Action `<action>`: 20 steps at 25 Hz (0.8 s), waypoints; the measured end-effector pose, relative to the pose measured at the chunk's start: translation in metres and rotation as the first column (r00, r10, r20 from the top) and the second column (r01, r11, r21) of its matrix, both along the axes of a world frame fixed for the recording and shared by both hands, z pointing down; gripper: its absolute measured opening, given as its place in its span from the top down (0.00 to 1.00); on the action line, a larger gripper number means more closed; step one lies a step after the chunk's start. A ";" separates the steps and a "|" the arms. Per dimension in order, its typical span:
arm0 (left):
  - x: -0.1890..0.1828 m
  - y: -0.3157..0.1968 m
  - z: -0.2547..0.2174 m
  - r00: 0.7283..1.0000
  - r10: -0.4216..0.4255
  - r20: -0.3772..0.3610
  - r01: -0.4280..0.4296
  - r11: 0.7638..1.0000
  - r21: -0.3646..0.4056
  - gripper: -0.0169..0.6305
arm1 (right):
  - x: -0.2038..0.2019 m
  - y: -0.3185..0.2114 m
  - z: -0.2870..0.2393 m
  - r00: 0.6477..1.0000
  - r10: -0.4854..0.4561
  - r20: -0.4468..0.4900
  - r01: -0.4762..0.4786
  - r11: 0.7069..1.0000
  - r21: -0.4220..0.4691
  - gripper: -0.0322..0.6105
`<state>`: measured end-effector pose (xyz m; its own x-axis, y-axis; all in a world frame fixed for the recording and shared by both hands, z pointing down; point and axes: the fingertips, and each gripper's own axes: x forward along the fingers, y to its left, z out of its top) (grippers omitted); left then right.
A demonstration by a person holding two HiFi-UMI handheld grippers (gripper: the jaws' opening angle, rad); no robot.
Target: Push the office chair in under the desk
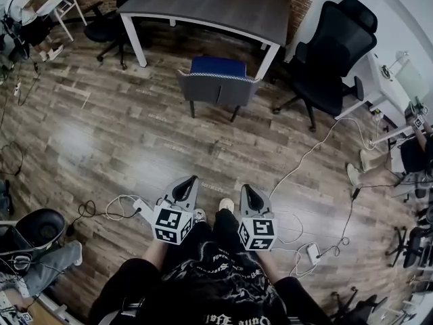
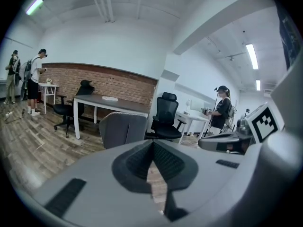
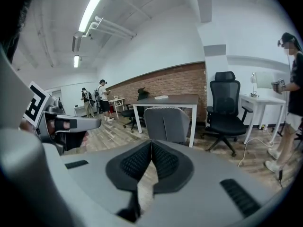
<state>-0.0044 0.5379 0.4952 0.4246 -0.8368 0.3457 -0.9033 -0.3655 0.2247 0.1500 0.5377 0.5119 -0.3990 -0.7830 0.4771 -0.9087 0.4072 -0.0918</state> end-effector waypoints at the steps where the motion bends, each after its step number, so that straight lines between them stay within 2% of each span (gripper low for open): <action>1: -0.002 -0.001 0.000 1.000 -0.002 0.004 0.002 1.000 0.001 0.96 | -0.001 -0.001 0.001 1.000 -0.003 0.002 0.003 1.000 -0.001 0.94; 9: 0.001 -0.017 0.004 0.999 -0.016 0.037 0.016 1.000 0.014 0.96 | -0.007 -0.031 0.007 0.998 -0.061 0.012 0.061 0.998 0.006 0.94; 20: 0.005 -0.086 0.006 0.995 -0.062 0.074 0.063 0.998 -0.011 0.96 | -0.010 -0.115 0.010 0.989 -0.148 0.017 0.148 0.989 -0.005 0.94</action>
<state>0.0004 0.4514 0.5012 0.3446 -0.8560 0.3855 -0.9385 -0.3050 0.1616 0.1403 0.4224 0.5223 -0.5181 -0.7120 0.4740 -0.8370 0.5361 -0.1096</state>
